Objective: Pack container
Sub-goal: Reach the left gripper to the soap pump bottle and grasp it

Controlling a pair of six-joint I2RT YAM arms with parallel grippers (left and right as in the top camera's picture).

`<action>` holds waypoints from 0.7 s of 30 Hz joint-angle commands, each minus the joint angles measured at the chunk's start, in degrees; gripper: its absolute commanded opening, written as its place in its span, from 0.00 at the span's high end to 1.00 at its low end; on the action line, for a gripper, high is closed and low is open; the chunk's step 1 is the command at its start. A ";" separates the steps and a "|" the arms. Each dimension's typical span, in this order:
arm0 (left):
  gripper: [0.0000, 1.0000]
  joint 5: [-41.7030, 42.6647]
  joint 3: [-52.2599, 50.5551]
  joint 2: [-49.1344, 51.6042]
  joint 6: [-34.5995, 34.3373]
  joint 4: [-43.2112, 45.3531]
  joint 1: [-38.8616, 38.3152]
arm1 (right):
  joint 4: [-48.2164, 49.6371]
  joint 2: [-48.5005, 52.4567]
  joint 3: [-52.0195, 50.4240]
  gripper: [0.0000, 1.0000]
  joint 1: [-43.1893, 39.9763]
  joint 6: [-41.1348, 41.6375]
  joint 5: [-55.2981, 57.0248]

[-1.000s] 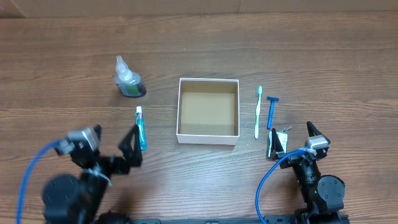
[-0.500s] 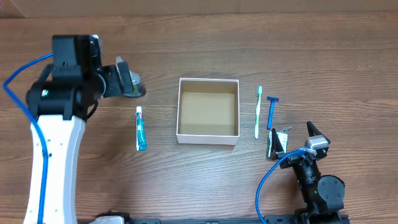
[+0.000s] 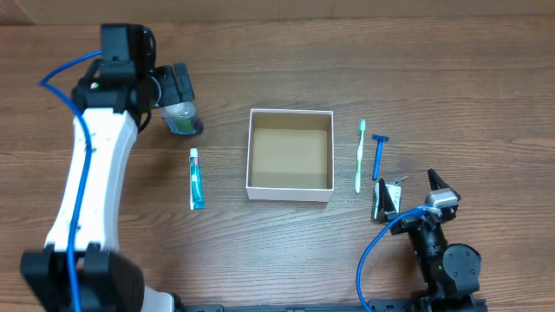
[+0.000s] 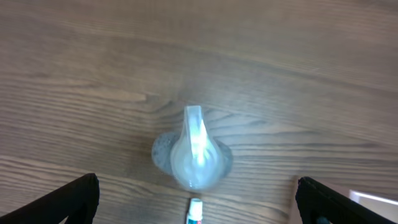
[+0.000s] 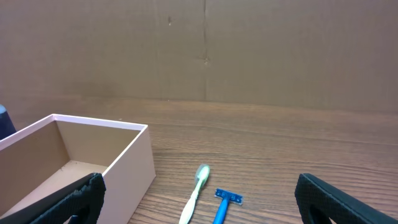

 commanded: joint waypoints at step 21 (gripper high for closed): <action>0.34 -2.19 1.31 11.39 -0.83 6.32 -0.15 | 0.44 -0.68 -0.57 0.00 -0.44 -0.22 0.33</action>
